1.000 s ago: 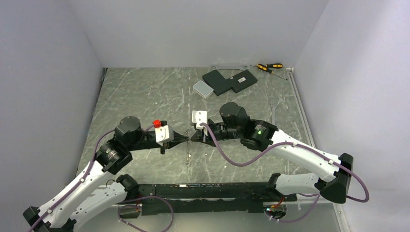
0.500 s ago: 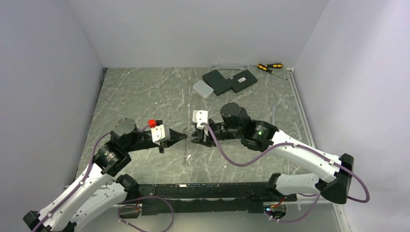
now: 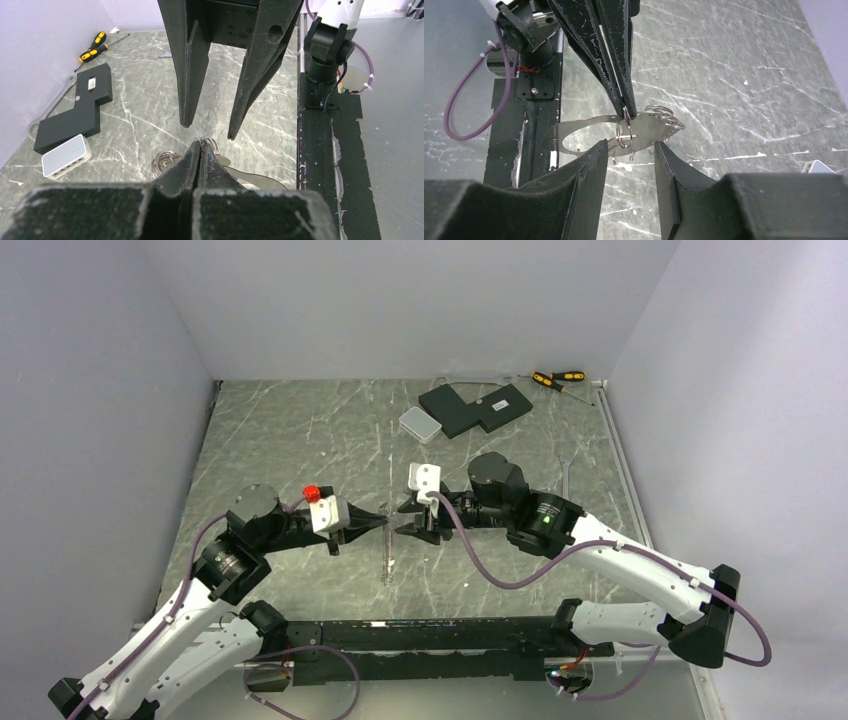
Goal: Put the keys on the keyring
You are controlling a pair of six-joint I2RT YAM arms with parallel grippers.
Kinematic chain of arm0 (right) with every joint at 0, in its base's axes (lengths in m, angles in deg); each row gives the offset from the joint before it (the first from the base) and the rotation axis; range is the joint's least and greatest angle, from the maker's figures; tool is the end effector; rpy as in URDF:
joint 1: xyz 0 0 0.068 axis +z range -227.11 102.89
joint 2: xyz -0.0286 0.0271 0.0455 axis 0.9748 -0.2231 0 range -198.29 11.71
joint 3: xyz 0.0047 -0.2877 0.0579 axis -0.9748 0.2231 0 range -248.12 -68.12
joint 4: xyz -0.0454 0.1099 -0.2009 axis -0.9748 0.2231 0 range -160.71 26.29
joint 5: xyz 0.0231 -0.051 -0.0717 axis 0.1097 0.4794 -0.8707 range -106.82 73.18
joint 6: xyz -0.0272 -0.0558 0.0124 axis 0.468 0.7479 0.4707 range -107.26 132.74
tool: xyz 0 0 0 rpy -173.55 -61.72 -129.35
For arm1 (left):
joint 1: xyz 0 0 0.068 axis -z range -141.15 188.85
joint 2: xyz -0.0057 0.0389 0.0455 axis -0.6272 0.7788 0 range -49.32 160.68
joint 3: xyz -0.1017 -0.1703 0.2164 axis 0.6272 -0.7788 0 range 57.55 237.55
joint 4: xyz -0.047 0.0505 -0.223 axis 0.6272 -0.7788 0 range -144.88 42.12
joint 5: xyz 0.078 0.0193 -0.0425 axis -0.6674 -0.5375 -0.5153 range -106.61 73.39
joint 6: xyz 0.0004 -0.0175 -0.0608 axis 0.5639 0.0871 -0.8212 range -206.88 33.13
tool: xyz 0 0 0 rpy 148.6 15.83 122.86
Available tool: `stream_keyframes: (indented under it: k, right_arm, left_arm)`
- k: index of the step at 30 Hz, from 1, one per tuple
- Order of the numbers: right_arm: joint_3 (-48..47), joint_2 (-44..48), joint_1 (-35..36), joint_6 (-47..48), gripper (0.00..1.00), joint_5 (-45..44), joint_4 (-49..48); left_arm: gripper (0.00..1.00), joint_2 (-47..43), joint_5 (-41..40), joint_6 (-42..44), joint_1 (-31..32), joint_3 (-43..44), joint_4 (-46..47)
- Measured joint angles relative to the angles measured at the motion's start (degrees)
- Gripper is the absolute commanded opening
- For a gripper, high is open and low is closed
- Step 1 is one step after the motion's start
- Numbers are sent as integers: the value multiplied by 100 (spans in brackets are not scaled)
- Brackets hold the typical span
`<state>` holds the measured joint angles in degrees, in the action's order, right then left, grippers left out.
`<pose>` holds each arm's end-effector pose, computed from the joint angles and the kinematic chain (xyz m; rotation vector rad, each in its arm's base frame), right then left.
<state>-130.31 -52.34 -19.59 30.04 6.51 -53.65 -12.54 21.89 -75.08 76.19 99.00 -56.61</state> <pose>0.1041 0.1995 0.3846 -1.4101 1.3713 0.8552 0.0710 -0.0923 0.3538 1.1517 1.2530 -0.8846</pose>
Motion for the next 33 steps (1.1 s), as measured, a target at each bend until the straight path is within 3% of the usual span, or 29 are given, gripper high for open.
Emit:
stream_keyframes:
  k: [17, 33]
  right_arm:
    - [0, -304, -4, -177, 22, 374, -385]
    - [0, -348, -11, -225, 29, 426, -516]
  left_arm:
    - [0, -136, 136, -120, -120, 0, 201]
    - [0, -144, 225, -201, -197, -2, 205]
